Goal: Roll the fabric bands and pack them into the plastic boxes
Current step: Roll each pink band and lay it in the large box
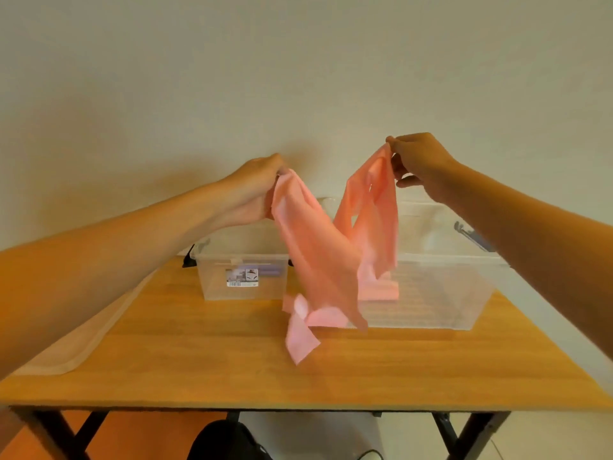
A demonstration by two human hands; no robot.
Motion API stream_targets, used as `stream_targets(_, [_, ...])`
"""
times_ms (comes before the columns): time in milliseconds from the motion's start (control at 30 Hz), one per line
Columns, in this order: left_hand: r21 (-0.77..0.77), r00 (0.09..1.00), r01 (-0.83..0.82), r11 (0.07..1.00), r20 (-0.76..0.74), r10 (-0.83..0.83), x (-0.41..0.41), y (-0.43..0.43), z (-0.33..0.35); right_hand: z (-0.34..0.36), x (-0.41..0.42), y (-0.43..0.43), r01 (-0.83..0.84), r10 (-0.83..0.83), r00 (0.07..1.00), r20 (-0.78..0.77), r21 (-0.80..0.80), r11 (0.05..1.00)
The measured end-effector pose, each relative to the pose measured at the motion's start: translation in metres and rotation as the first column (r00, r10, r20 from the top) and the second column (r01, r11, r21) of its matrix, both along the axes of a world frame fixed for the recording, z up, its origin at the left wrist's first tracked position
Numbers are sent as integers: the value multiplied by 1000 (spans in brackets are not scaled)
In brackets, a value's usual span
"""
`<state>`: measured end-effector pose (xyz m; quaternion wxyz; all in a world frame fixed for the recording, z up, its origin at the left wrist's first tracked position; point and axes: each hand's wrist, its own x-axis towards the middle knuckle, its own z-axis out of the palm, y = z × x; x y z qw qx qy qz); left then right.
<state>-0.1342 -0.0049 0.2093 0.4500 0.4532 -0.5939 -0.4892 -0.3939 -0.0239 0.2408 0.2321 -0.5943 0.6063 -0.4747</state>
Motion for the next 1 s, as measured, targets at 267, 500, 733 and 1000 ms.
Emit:
stream_targets(267, [-272,995,-88,958,12,94,-54,-29,116,188,-30,-54,50,96,910,403,-336,941])
stream_targets(500, [-255,976,40,966,-198,-93,-94,-42,127,213,-46,-78,-19,13,1000,-24,-272,962])
stream_targets(733, [-134,970,112,985,-201,-138,-85,-43,62,60,-58,-55,-26,27,1000,-5,116,993])
stream_targets(1000, [103,948,208,973,-265,-175,-84,-9,-6,-46,-51,0,-105,68,992,105,406,908])
